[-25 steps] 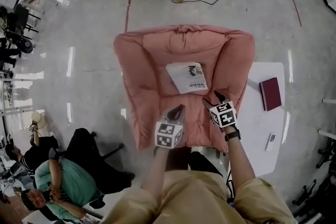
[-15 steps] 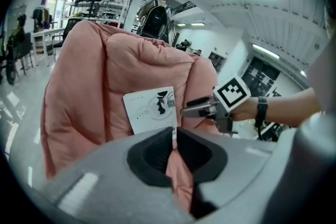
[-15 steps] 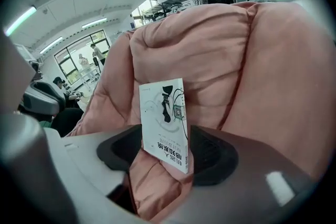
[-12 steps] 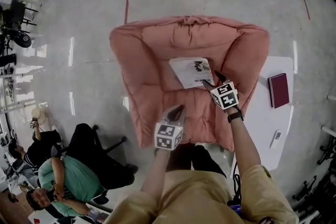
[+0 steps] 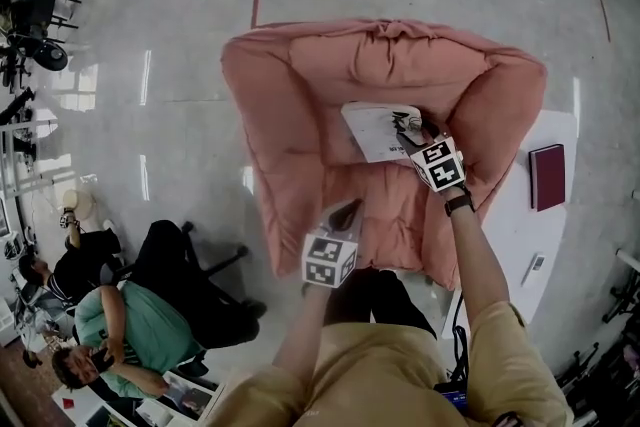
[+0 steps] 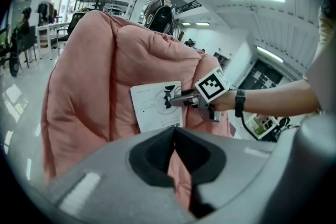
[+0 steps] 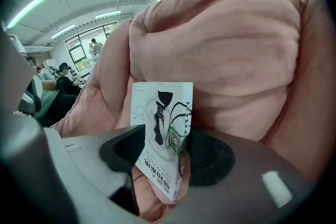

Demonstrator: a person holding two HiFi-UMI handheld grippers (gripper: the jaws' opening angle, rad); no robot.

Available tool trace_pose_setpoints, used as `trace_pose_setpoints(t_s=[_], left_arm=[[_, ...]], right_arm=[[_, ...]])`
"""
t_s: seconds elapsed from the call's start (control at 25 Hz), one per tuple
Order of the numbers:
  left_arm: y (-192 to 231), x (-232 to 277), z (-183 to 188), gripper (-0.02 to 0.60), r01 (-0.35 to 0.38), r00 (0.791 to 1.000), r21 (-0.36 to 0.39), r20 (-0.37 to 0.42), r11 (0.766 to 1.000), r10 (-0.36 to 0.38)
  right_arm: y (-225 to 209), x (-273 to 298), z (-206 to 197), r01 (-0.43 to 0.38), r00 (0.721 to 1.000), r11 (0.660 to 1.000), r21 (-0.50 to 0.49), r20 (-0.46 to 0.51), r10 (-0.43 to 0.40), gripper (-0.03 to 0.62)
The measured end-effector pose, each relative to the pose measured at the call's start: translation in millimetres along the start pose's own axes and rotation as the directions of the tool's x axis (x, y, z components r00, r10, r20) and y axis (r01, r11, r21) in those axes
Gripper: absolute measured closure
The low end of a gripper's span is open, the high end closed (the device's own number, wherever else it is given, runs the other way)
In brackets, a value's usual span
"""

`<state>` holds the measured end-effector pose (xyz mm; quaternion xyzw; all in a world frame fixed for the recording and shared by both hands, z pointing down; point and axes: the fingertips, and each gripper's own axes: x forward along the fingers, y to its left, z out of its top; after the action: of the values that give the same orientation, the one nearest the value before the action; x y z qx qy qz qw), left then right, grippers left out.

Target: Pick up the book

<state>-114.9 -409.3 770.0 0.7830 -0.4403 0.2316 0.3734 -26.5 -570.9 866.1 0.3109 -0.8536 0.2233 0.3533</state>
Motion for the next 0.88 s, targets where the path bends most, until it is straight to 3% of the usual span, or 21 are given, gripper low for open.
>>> trace_pose_setpoints(t_s=[0.36,0.52,0.88], left_arm=[[5.2,5.9,0.4,0.578,-0.008,1.0,-0.043,0.024,0.999,0.009],[6.0,5.0,6.0,0.578,-0.015,0.999,-0.051,0.044,0.999,0.017],[-7.4,-4.7,-5.0,0.578,0.005,0.998,-0.086,0.06,0.996,0.001]], right_arm=[[3.8,38.3,-13.7,-0.08,0.995,0.996,-0.036,-0.054,0.078,0.408],[1.7,52.4,-17.0,-0.067,0.996,0.997,-0.039,-0.059,0.065,0.422],[40.2,34.8,-36.8,-0.163,0.98,0.985,-0.051,-0.123,0.155,0.531]])
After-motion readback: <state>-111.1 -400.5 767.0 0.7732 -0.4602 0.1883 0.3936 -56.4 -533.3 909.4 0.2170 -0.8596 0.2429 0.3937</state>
